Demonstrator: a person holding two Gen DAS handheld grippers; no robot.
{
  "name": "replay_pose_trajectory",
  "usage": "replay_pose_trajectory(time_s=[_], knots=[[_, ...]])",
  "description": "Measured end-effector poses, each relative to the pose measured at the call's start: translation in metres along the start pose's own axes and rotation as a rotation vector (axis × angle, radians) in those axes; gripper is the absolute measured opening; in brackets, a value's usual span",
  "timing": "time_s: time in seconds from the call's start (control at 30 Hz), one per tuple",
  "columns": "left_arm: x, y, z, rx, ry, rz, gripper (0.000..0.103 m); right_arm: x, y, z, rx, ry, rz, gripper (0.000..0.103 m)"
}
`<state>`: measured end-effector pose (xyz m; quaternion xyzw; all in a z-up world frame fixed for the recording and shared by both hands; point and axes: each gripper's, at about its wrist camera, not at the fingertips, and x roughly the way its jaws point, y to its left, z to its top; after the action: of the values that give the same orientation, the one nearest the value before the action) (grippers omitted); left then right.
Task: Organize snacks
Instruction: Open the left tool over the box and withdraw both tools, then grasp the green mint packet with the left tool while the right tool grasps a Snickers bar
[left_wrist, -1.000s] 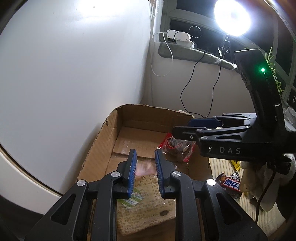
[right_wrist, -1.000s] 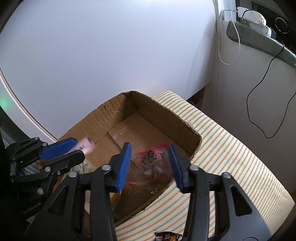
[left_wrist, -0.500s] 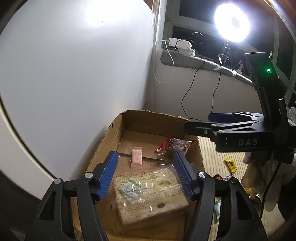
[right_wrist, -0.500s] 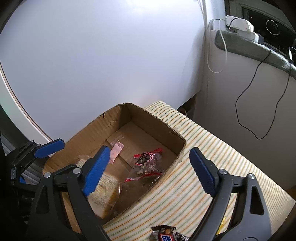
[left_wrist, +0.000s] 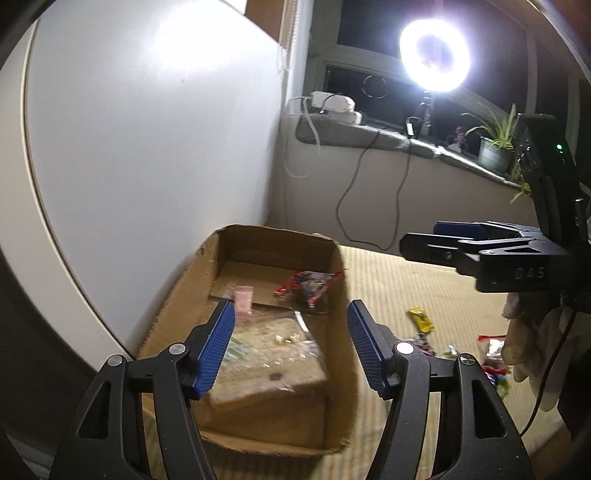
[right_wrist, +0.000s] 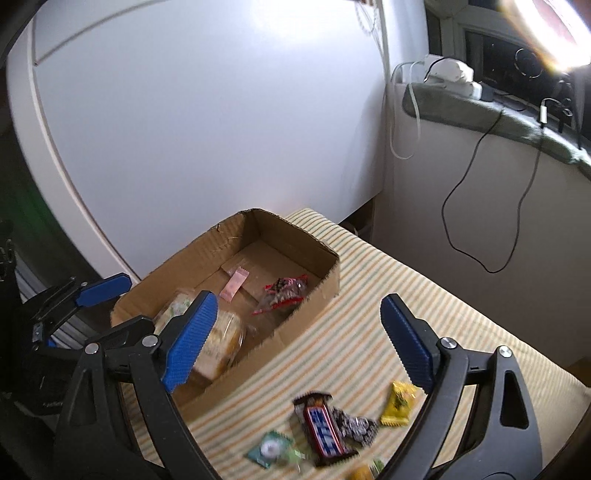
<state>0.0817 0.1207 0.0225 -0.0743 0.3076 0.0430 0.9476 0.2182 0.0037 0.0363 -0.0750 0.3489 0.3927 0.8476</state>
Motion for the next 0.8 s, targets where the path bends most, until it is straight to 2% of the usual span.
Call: replay_pose_trajectory(time_s=[0.33, 0.63, 0.8], knots=[[-0.013, -0.038, -0.02, 0.025, 0.009, -0.087, 0.063, -0.073, -0.022, -0.043, 0.018, -0.059, -0.032, 0.092], [-0.006, -0.069, -0.043, 0.041, 0.07, -0.157, 0.062, -0.108, -0.053, -0.101, 0.069, -0.033, -0.066, 0.092], [0.0, -0.084, -0.06, 0.054, 0.116, -0.182, 0.052, -0.111, -0.055, -0.13, 0.05, 0.005, -0.061, 0.092]])
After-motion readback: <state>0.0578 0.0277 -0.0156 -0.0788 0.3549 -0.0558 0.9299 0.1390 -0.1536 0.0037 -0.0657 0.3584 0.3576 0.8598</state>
